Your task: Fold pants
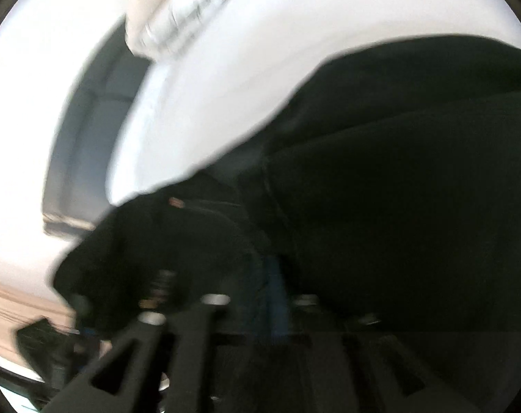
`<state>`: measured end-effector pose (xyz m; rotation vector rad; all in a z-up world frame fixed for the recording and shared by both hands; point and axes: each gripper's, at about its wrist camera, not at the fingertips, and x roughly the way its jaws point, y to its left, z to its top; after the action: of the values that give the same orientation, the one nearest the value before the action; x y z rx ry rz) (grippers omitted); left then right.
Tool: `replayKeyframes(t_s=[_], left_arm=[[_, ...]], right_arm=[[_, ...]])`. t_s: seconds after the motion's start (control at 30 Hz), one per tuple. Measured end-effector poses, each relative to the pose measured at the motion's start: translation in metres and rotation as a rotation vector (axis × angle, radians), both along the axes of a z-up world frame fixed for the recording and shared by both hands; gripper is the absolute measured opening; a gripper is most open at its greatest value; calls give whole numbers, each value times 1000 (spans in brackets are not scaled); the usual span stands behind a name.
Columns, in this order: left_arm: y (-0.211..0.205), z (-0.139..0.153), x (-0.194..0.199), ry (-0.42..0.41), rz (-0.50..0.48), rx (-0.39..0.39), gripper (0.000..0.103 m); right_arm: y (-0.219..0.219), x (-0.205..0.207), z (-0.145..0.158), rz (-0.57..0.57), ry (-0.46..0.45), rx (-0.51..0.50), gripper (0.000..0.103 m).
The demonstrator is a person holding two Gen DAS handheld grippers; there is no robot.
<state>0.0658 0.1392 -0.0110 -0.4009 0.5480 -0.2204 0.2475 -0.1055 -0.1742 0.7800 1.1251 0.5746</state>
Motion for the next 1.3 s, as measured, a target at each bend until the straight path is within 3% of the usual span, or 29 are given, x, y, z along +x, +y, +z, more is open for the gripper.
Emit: replayKeyframes(t_s=[0.07, 0.17, 0.27, 0.33, 0.43, 0.47, 0.5, 0.63, 0.7, 0.83, 1.0, 1.13, 1.2, 1.23, 1.27, 1.3], left_arm=[[-31, 11, 3, -22, -57, 69, 19], [-87, 20, 11, -39, -144, 192, 19], [-150, 15, 16, -43, -242, 332, 19], [-187, 3, 19, -31, -298, 416, 19], [-228, -12, 18, -8, -365, 483, 18], [-241, -15, 14, -17, -393, 505, 10], [-251, -18, 13, -21, -414, 529, 9], [-278, -34, 1, -52, -456, 630, 9], [-284, -36, -3, -64, -434, 656, 9], [-278, -33, -18, -138, -318, 750, 10], [-272, -51, -21, -81, -323, 746, 10], [-279, -56, -25, -90, -308, 773, 11], [-273, -60, -33, -106, -298, 803, 18], [-264, -62, -40, -111, -296, 806, 28], [-265, -63, -41, -114, -294, 802, 58], [-262, -64, -44, -124, -284, 797, 79]], right_arm=[[-24, -14, 15, -49, -66, 69, 73], [-57, -28, 31, -41, -111, 168, 76], [-86, -39, 39, -57, -140, 213, 89], [-98, -41, 40, -68, -157, 218, 93], [-108, -42, 35, -82, -147, 197, 94], [-109, -40, 33, -79, -141, 194, 94], [-108, -39, 29, -65, -131, 186, 94], [-93, -27, 14, -20, -69, 169, 94], [-93, -22, 6, -43, -29, 137, 93], [-85, -16, 7, -6, -35, 165, 93], [-50, 3, 5, 109, -4, 70, 93], [-25, 28, 5, 152, 15, 22, 93], [-11, 42, 3, 189, 39, 13, 87], [-5, 47, 2, 200, 46, 7, 83], [1, 52, 1, 211, 51, 3, 74], [7, 57, 0, 228, 54, 1, 56]])
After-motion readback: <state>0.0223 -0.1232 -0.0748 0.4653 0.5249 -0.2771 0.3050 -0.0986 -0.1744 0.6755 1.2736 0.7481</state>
